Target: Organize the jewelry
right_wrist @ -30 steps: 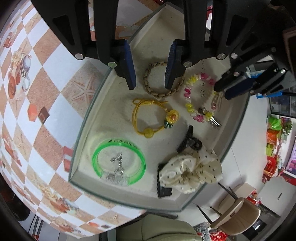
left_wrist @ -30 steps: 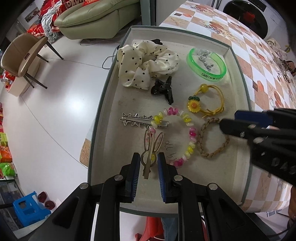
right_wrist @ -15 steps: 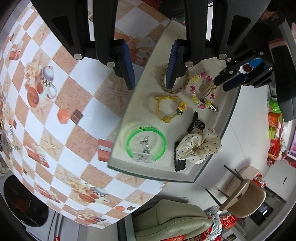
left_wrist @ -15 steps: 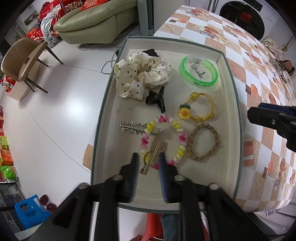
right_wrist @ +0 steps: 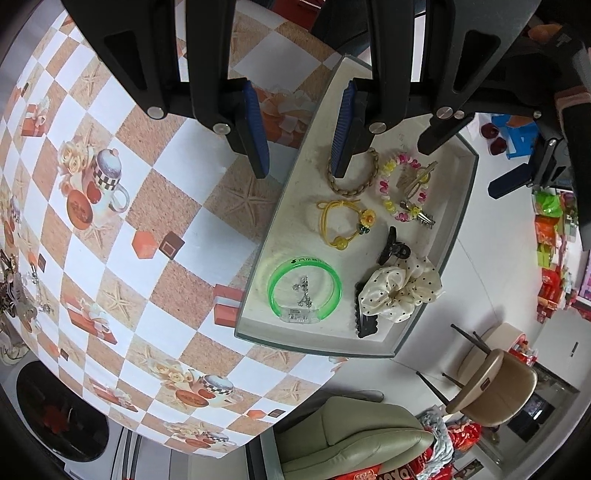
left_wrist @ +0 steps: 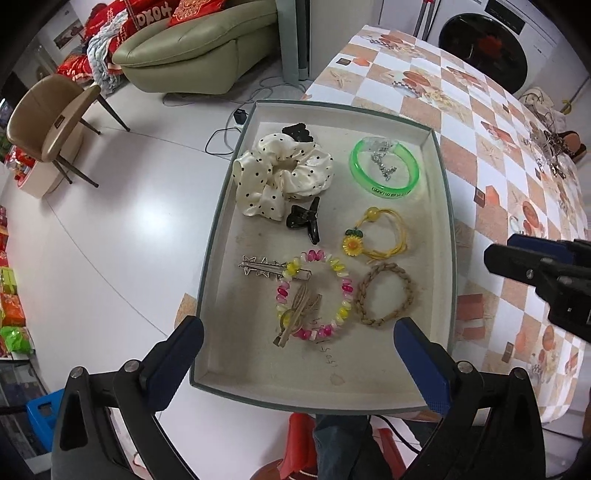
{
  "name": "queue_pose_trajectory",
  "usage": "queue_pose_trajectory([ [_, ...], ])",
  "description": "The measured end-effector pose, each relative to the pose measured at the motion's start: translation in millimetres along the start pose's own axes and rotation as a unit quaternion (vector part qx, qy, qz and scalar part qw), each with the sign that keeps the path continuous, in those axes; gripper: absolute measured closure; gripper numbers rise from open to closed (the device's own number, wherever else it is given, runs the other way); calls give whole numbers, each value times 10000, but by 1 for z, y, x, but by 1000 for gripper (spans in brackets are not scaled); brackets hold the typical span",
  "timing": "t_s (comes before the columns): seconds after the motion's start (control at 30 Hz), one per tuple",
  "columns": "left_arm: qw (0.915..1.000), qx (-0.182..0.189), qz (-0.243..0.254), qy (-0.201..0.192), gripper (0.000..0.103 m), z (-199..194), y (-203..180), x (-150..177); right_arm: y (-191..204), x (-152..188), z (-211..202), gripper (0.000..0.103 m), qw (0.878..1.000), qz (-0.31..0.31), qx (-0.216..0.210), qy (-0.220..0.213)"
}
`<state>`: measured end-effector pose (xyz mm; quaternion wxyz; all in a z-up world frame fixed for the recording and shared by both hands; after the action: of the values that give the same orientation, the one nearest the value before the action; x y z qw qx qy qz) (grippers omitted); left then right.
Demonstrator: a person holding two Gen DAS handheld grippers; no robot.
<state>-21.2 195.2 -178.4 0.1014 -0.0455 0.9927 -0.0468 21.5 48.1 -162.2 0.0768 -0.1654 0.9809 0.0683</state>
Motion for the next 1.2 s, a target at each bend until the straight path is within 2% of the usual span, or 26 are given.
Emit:
queue_pose_trajectory([
  [0.07, 10000, -88, -8, -3, 0, -3, 1, 0, 0, 1, -2, 54, 10000, 6, -10, 26],
  [0.2, 9997, -214, 10, -95, 0, -16, 4, -4, 2, 2, -10, 54, 9999, -37, 57, 84],
  [0.3, 9997, -214, -14, -133, 0, -30, 5, -8, 5, 1, -19, 37, 9999, -67, 74, 141],
  [0.37, 9996, -242, -47, -165, 0, -39, 7, -10, 6, -2, -26, 22, 9999, -76, 94, 121],
  [0.63, 9995, -200, -154, -204, 0, -65, 8, -15, 11, -16, -57, 20, 9993, -164, 325, -96],
  [0.73, 9995, -133, -189, -199, 0, -71, 8, -17, 13, -21, -66, 2, 9987, -199, 440, -184],
  [1.2, 9991, -105, -338, -224, 0, -85, 11, -16, 23, -28, -81, 0, 9976, -372, 508, -279],
])
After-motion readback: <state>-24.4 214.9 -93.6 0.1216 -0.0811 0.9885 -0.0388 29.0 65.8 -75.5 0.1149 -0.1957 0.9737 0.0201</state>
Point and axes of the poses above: each gripper's, at about its wrist camera, not at the fingertips, and z roughly the way its jaws point, y to its left, x to its underside, the point moved 7 cm from there along z, roughly the way its jaws point, and after that the axes turned 7 degrees about x, right-handed, at the moved point
